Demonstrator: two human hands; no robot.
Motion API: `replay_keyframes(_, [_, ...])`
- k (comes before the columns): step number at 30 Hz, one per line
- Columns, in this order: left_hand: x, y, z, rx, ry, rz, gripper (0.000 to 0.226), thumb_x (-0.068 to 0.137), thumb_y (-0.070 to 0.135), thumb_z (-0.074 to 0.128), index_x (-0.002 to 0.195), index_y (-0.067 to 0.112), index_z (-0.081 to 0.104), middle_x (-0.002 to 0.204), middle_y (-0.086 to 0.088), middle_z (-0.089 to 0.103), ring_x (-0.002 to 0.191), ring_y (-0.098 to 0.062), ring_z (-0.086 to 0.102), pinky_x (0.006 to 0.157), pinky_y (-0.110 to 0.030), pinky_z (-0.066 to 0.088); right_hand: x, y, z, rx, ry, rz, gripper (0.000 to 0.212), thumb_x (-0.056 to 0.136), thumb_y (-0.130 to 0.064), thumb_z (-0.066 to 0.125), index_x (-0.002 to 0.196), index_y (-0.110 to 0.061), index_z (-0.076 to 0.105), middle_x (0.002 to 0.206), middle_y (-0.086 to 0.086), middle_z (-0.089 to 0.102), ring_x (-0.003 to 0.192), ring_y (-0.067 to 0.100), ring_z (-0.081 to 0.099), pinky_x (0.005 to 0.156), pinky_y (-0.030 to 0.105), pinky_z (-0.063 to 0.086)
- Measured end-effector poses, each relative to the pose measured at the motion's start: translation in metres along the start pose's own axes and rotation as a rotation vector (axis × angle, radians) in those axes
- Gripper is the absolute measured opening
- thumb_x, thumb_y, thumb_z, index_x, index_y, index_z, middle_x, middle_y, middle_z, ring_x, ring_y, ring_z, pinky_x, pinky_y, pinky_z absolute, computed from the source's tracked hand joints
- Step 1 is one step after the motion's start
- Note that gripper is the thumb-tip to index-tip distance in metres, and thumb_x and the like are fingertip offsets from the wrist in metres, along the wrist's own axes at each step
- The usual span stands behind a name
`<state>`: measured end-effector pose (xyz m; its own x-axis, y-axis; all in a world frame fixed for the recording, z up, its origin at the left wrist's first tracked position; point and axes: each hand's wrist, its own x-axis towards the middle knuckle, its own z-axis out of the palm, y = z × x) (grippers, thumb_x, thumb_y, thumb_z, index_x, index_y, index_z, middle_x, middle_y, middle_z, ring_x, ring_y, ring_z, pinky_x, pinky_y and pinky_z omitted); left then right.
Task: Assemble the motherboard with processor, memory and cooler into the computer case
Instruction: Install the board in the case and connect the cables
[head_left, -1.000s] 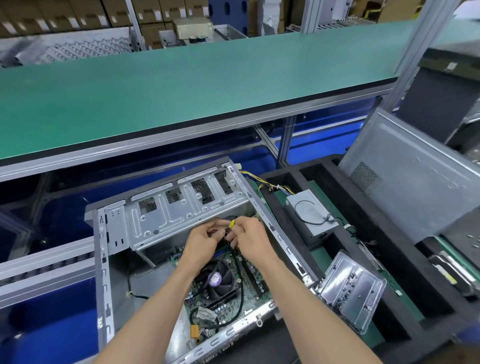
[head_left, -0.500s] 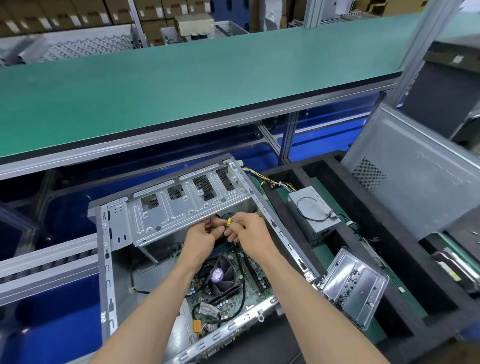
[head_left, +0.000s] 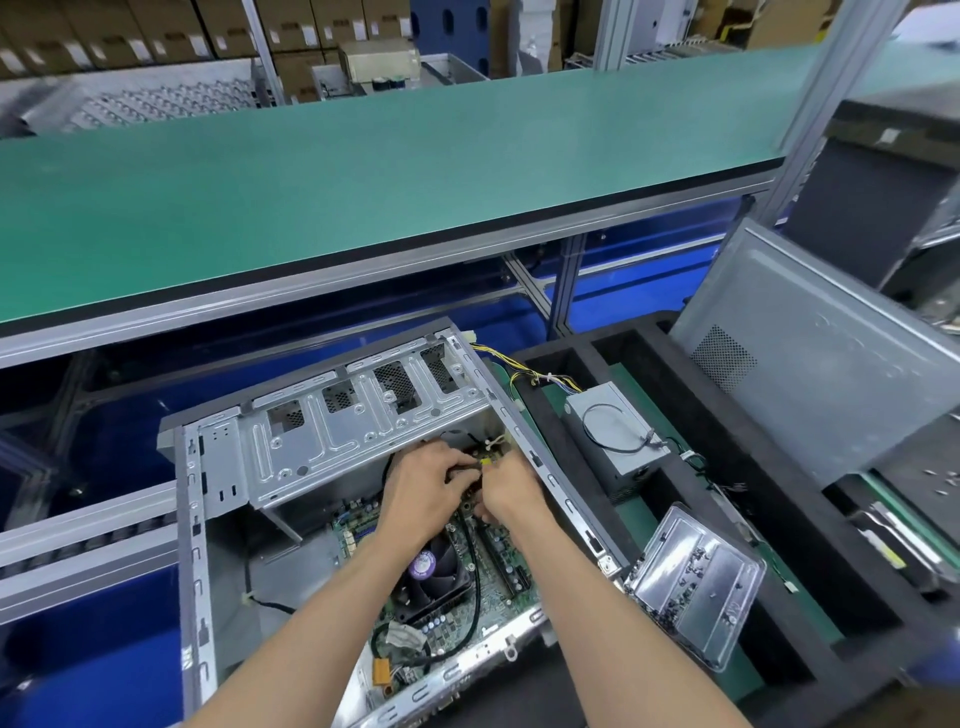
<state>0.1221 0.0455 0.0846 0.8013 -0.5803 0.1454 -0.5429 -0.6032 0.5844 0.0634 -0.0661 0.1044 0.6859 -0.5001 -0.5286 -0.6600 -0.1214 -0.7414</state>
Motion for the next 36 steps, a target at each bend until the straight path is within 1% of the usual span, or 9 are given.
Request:
replay_keyframes(5, [0.013, 0.012, 0.002, 0.094, -0.012, -0.113, 0.021, 0.088, 0.046, 0.068, 0.105, 0.037, 0.077, 0.102, 0.01, 0.074, 0.096, -0.015, 0.066, 0.067, -0.025, 0.038, 0.006, 0.0, 0.0, -0.081, -0.025, 0.038, 0.044, 0.101, -0.002, 0.038, 0.145, 0.001, 0.039, 0.138, 0.027, 0.054, 0.116, 0.035, 0.062, 0.098, 0.045, 0.051])
replay_keyframes(8, [0.022, 0.02, 0.004, 0.081, -0.077, -0.125, 0.019, 0.091, 0.039, 0.066, 0.105, 0.03, 0.076, 0.103, 0.005, 0.073, 0.098, -0.018, 0.064, 0.065, -0.024, 0.029, 0.003, -0.002, -0.003, -0.194, -0.064, 0.045, 0.042, 0.099, -0.002, 0.038, 0.141, -0.001, 0.045, 0.125, 0.024, 0.064, 0.1, 0.035, 0.068, 0.065, 0.033, 0.057])
replay_keyframes(10, [0.025, 0.022, 0.005, 0.089, -0.112, -0.136, 0.015, 0.093, 0.035, 0.064, 0.101, 0.026, 0.072, 0.1, 0.003, 0.071, 0.096, -0.02, 0.062, 0.065, -0.028, 0.029, 0.0, -0.004, -0.002, -0.222, -0.101, 0.051, 0.045, 0.099, -0.003, 0.037, 0.143, -0.002, 0.043, 0.123, 0.023, 0.063, 0.075, 0.029, 0.068, 0.042, 0.024, 0.045])
replay_keyframes(13, [0.03, 0.021, 0.009, 0.113, -0.173, -0.139, 0.012, 0.094, 0.031, 0.061, 0.095, 0.019, 0.064, 0.098, -0.003, 0.069, 0.096, -0.025, 0.061, 0.065, -0.031, 0.03, 0.001, -0.004, 0.0, -0.255, -0.127, 0.055, 0.056, 0.097, -0.005, 0.037, 0.152, -0.002, 0.029, 0.129, 0.025, 0.057, 0.055, 0.02, 0.064, 0.035, 0.019, 0.04])
replay_keyframes(15, [0.036, 0.021, 0.012, 0.141, -0.213, -0.14, 0.017, 0.095, 0.03, 0.06, 0.096, 0.014, 0.063, 0.102, -0.008, 0.07, 0.099, -0.03, 0.062, 0.068, -0.032, 0.034, 0.001, -0.003, 0.002, -0.278, -0.143, 0.043, 0.059, 0.096, -0.008, 0.038, 0.153, 0.001, 0.026, 0.133, 0.026, 0.054, 0.068, 0.025, 0.069, 0.034, 0.017, 0.037])
replay_keyframes(18, [0.045, 0.017, 0.018, 0.137, -0.267, -0.155, 0.024, 0.095, 0.035, 0.061, 0.106, 0.015, 0.067, 0.107, -0.008, 0.07, 0.103, -0.03, 0.063, 0.079, -0.035, 0.048, -0.004, -0.004, 0.003, -0.395, -0.108, 0.01, 0.049, 0.096, -0.012, 0.042, 0.142, 0.004, 0.042, 0.133, 0.025, 0.055, 0.096, 0.037, 0.067, 0.055, 0.025, 0.049])
replay_keyframes(22, [0.055, 0.007, 0.028, 0.1, -0.333, -0.186, 0.022, 0.095, 0.038, 0.063, 0.095, 0.016, 0.059, 0.091, -0.002, 0.062, 0.094, -0.028, 0.062, 0.072, -0.035, 0.046, -0.009, 0.003, 0.005, -0.625, -0.178, -0.05, 0.042, 0.096, -0.017, 0.048, 0.135, 0.0, 0.051, 0.136, 0.022, 0.053, 0.121, 0.04, 0.056, 0.092, 0.039, 0.049])
replay_keyframes(32, [0.058, 0.001, 0.035, 0.087, -0.348, -0.112, 0.025, 0.091, 0.034, 0.069, 0.093, 0.009, 0.065, 0.079, -0.002, 0.061, 0.075, -0.021, 0.057, 0.058, -0.032, 0.038, -0.007, 0.007, 0.007, -0.789, -0.309, -0.122, 0.036, 0.101, -0.015, 0.046, 0.131, 0.004, 0.052, 0.136, 0.025, 0.049, 0.12, 0.04, 0.055, 0.088, 0.041, 0.05])
replay_keyframes(36, [0.058, 0.004, 0.034, 0.078, -0.361, -0.106, 0.028, 0.09, 0.031, 0.07, 0.091, 0.003, 0.069, 0.084, -0.013, 0.069, 0.076, -0.027, 0.064, 0.065, -0.038, 0.049, -0.007, 0.007, 0.007, -0.818, -0.31, -0.138, 0.038, 0.101, -0.016, 0.046, 0.134, 0.003, 0.05, 0.137, 0.025, 0.049, 0.121, 0.04, 0.055, 0.088, 0.042, 0.05])
